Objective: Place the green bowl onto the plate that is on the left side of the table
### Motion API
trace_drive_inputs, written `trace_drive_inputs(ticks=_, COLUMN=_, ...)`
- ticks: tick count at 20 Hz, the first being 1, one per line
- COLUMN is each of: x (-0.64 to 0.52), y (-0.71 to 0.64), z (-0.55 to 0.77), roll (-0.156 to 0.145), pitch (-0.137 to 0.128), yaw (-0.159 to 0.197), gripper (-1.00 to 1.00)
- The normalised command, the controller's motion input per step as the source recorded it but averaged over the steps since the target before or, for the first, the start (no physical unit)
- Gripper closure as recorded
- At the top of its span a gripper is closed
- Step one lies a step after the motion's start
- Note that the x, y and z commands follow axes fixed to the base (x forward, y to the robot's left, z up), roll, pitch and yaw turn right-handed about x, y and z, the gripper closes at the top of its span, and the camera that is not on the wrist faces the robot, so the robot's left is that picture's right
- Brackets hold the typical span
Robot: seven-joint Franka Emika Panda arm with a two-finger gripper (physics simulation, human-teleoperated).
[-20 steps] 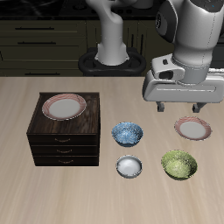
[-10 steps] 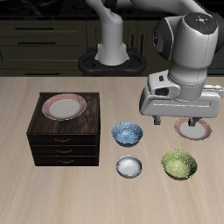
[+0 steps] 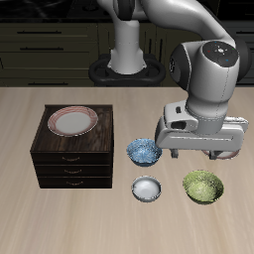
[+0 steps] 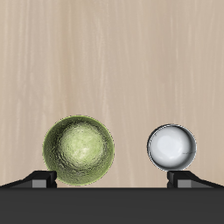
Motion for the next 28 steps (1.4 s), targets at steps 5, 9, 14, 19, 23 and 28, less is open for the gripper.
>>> trace_drive_inputs(ticks=5, x=0.02, y=0.05, z=-0.28, roll=0.012, pitch=0.028, yaw=-0.011, gripper=-1.0)
trace_drive_inputs(ticks=9, x=0.0, y=0.1, z=-0.31, roll=0.015, pitch=0.037, yaw=-0.009, gripper=-1.0)
trace_drive_inputs(ticks=14, x=0.0, y=0.01, z=-0.26, roll=0.016, pitch=0.032, yaw=-0.007, gripper=-1.0)
trace_drive_inputs(ticks=19, x=-0.03, y=0.05, z=-0.17, roll=0.014, pitch=0.018, yaw=0.004, gripper=-1.0)
trace_drive_inputs(ticks=23, x=-0.02, y=-0.05, z=-0.22, roll=-0.004, pitch=0.02, yaw=0.014, gripper=-1.0)
trace_drive_inputs(ticks=28, x=0.05, y=-0.08, z=-0.19, roll=-0.008, pitch=0.029, yaw=-0.014, gripper=-1.0)
